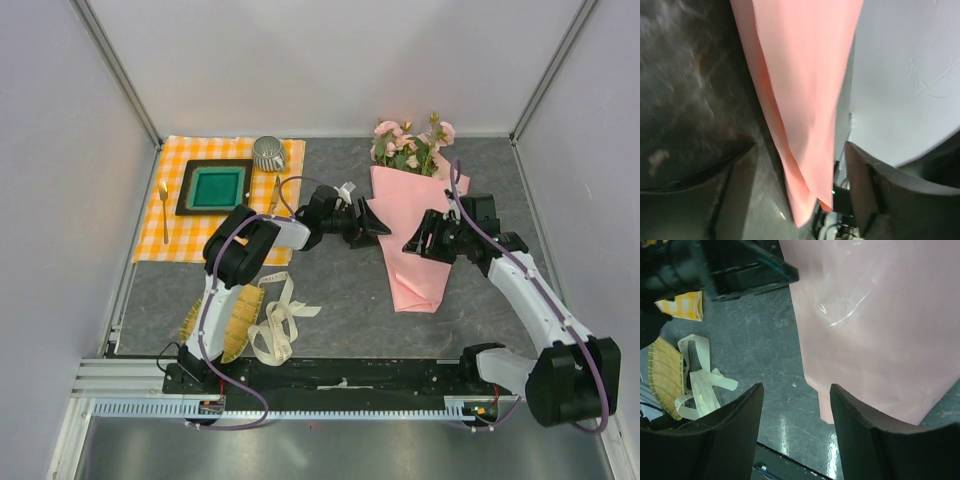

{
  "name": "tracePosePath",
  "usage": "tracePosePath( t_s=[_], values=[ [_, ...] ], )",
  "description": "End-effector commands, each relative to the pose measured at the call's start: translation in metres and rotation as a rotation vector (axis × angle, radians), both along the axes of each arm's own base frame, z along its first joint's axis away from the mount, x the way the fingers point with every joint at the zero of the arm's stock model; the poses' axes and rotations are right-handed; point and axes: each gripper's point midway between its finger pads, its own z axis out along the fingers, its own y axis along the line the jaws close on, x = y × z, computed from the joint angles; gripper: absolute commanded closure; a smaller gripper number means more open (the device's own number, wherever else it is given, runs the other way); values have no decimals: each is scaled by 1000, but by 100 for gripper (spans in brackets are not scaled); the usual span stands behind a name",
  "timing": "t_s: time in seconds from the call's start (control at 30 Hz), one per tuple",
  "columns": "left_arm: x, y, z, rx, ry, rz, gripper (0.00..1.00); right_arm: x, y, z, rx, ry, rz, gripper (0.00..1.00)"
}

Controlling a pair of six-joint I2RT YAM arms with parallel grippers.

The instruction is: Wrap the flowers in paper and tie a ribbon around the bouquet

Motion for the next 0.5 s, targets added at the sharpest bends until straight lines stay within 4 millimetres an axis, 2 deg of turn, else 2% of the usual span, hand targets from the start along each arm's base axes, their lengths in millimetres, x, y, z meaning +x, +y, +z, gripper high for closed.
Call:
tracePosePath(
  t_s=[0.0, 0.03, 0.07, 0.1, 0.13, 0.17, 0.2, 0.23, 0.27, 0.3, 0.33, 0.4, 0.43, 0.47],
  values=[
    [11, -15, -21, -24, 18, 19, 35, -3, -10, 45, -16, -92, -61, 36],
    [13, -18, -23, -25, 39, 44, 41, -8, -12, 50, -20, -90, -66, 36],
    [16, -22, -23, -26, 42, 64, 58, -6, -13, 73, -14, -144, -74, 36],
    [24, -26, -20, -44, 17, 104, 69, -7, -15, 83, -19, -162, -89, 36],
    [20, -36, -20, -62, 41, 125, 77, -9, -20, 91, -31, -177, -116, 36],
    [22, -44, -14, -84, 31, 148, 94, -9, -23, 114, -25, -236, -136, 36],
    [31, -52, -8, -112, -6, 213, 98, -9, -28, 123, -37, -257, -163, 36],
    [22, -68, -4, -150, 6, 231, 98, -10, -37, 128, -60, -257, -219, 36],
    [23, -80, 3, -188, -4, 264, 98, -11, -42, 143, -63, -295, -253, 36],
    [33, -85, 6, -215, -21, 353, 98, -12, -46, 148, -68, -307, -280, 36],
    [23, -103, 21, -294, -9, 374, 98, -16, -51, 148, -77, -296, -305, 36],
    [32, -123, 19, -349, 9, 465, 98, -20, -59, 160, -80, -320, -358, 36],
    [21, -140, 13, -356, 68, 452, 98, -23, -60, 161, -85, -315, -365, 36],
    [31, -156, 20, -394, 81, 465, 98, -27, -63, 168, -86, -336, -377, 36]
  ],
)
